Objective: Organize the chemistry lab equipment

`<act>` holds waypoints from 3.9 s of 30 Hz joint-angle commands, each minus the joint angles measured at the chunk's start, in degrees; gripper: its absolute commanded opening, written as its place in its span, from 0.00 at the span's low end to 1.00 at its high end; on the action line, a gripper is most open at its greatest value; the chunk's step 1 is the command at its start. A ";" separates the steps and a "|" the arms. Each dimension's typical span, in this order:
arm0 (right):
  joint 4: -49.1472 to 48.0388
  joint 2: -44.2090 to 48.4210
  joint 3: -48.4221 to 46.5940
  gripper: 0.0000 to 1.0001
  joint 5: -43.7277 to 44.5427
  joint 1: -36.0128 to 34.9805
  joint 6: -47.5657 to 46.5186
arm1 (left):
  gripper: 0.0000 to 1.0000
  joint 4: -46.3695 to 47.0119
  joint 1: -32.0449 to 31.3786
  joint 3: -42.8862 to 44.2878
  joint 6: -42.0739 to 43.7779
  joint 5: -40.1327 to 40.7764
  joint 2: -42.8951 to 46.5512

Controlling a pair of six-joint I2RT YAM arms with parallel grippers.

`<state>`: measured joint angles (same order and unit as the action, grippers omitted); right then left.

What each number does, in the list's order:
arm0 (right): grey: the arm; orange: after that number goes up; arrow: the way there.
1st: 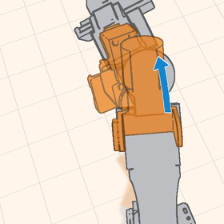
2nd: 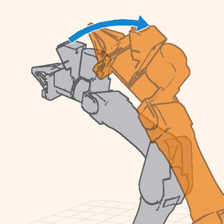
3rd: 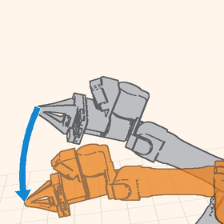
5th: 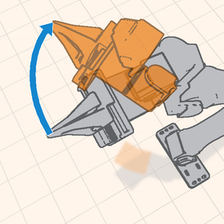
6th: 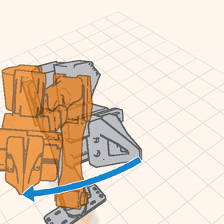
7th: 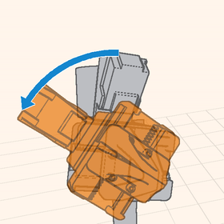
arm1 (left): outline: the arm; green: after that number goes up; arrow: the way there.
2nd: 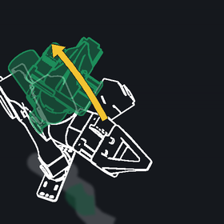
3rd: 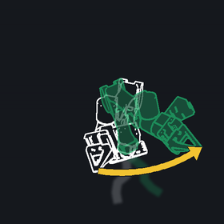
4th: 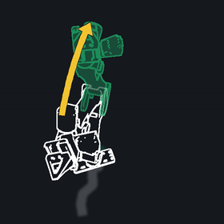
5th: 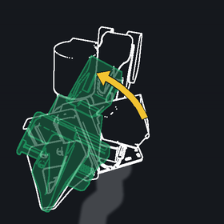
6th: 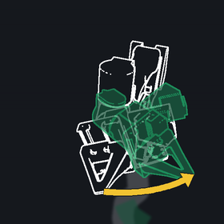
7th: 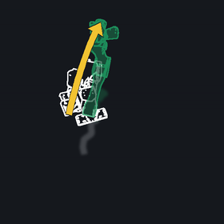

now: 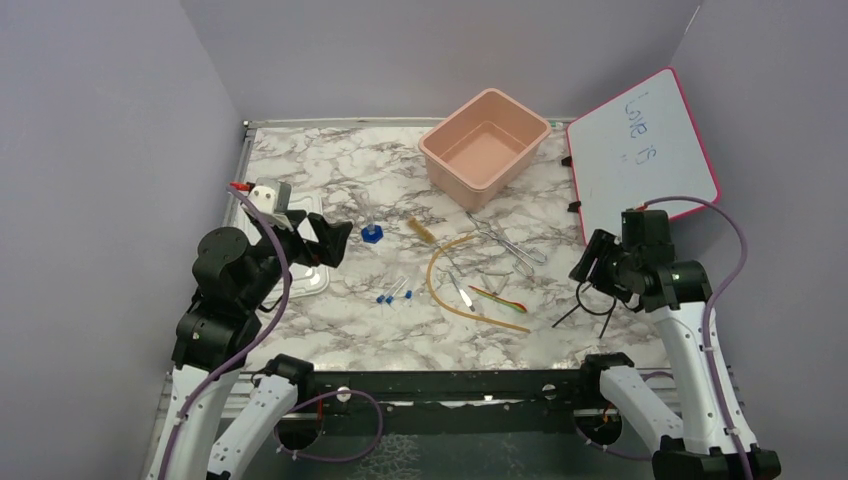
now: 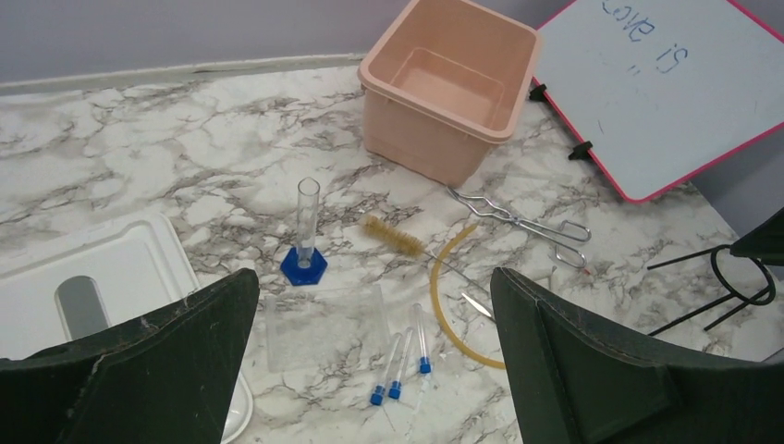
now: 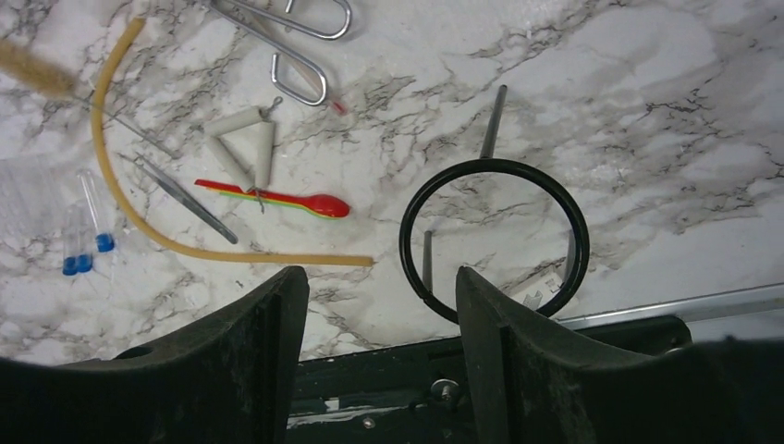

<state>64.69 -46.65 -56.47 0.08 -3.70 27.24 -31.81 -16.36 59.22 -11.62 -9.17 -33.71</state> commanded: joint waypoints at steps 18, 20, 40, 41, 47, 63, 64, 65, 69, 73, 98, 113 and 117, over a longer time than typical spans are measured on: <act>-10.42 -7.58 8.18 0.61 18.37 -0.35 20.08 | 0.99 6.70 -5.11 -4.74 1.06 7.30 -1.98; -12.04 -8.08 8.60 0.61 20.81 -0.35 20.94 | 0.99 7.12 -5.41 -5.15 1.14 7.48 -2.18; -15.82 -9.16 9.61 0.05 21.19 -0.36 17.77 | 0.99 7.56 -6.49 -5.87 1.73 8.73 -1.68; -15.86 -8.62 9.66 0.04 20.13 -0.36 17.12 | 0.99 7.63 -6.49 -5.87 1.75 8.73 -1.71; -14.58 -9.00 9.44 0.45 25.42 -0.38 18.15 | 0.99 7.60 -6.49 -5.87 1.64 8.73 -1.75; -15.92 -11.44 7.29 0.02 26.83 -0.41 17.12 | 0.99 7.56 -6.50 -5.87 1.62 10.66 -2.29; -15.41 -10.92 6.73 0.01 26.57 -0.37 16.62 | 0.99 7.61 -6.51 -5.87 1.60 10.66 -2.27; -14.68 -10.28 6.07 0.01 26.41 -0.35 16.33 | 0.99 7.63 -6.52 -5.87 1.52 10.66 -2.27; -10.64 -7.11 2.66 0.01 25.63 -0.35 15.73 | 0.99 7.51 -6.49 -5.71 1.21 10.65 -2.24; -5.86 -4.79 -3.32 0.01 24.23 -0.34 14.73 | 0.99 7.34 -6.49 -5.37 0.41 11.05 -2.25; -19.44 -34.68 -47.65 0.01 -0.42 -6.44 -6.99 | 0.99 18.04 -6.49 2.22 -7.31 24.27 -16.70; -31.42 -71.14 -75.01 0.01 9.47 -18.54 -24.95 | 0.99 24.47 -6.32 0.63 -4.13 30.00 -22.79; -30.19 -79.01 -80.29 0.01 10.44 -18.62 -26.71 | 0.99 24.93 -6.15 -0.92 -4.07 30.48 -22.73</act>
<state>37.04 -120.64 -131.28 7.35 -22.24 5.43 -9.82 -22.63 59.53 -16.56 18.85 -56.71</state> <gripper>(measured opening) 0.060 0.987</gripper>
